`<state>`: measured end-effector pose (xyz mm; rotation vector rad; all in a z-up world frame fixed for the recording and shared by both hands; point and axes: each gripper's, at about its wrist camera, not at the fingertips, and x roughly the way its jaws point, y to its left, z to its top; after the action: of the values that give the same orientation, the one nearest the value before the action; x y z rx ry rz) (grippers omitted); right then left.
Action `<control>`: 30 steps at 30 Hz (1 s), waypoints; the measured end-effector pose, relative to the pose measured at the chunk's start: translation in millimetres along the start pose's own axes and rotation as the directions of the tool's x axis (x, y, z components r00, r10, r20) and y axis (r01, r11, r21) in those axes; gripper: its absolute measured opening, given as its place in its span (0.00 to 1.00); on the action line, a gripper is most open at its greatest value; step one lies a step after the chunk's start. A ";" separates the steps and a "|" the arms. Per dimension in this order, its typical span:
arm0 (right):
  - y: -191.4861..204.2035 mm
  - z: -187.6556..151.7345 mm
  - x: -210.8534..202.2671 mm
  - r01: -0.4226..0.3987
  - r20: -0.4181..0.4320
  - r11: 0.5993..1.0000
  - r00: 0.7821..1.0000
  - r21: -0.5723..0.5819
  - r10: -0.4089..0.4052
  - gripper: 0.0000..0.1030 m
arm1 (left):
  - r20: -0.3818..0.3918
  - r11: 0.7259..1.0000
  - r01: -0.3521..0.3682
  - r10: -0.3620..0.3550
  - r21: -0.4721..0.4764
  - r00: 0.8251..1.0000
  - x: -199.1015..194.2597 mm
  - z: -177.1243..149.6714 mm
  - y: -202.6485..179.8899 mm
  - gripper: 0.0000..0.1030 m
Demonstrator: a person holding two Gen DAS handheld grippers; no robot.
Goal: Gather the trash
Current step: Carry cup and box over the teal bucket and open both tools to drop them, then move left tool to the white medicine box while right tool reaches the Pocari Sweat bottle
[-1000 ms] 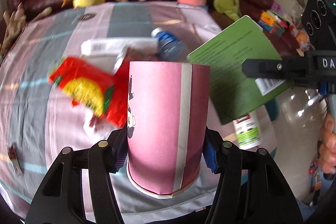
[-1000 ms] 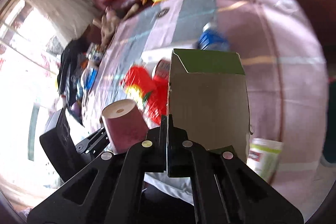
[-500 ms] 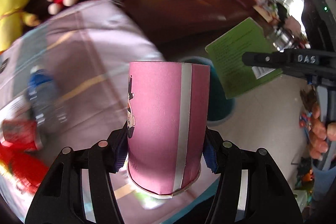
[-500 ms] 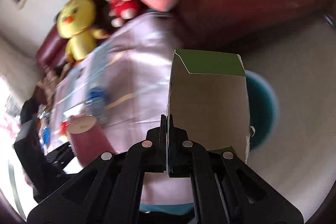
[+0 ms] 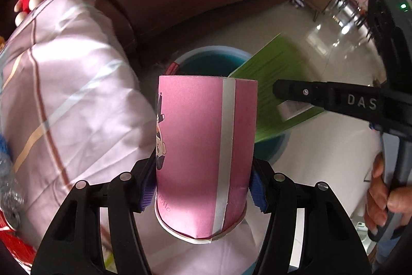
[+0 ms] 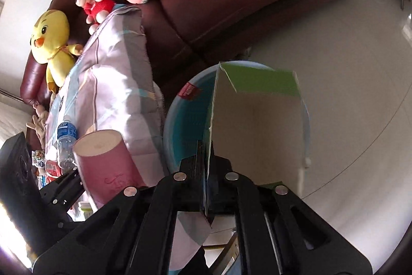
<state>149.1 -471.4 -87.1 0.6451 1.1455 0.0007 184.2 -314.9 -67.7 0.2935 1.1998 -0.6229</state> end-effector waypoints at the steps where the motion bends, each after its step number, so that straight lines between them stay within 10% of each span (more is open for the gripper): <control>1: -2.0 1.5 0.4 0.000 0.000 1.000 1.000 0.000 0.000 0.06 | -0.010 1.000 -0.008 0.008 0.003 1.000 6.1 4.4 -1.5 0.62; 14: -6.9 7.6 -8.4 0.038 0.027 0.999 0.999 0.002 -0.038 0.67 | -0.017 0.998 -0.057 0.057 -0.016 0.998 18.4 16.3 -1.0 0.85; 30: 11.9 -10.7 -16.1 0.132 -0.036 0.991 0.991 -0.010 -0.133 0.74 | 0.035 0.996 -0.038 0.041 -0.078 0.999 -25.5 -23.5 34.4 0.90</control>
<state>136.9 -461.6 -70.6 0.5632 1.2212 -0.0968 180.7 -267.6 -56.0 0.2392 1.1776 -0.5442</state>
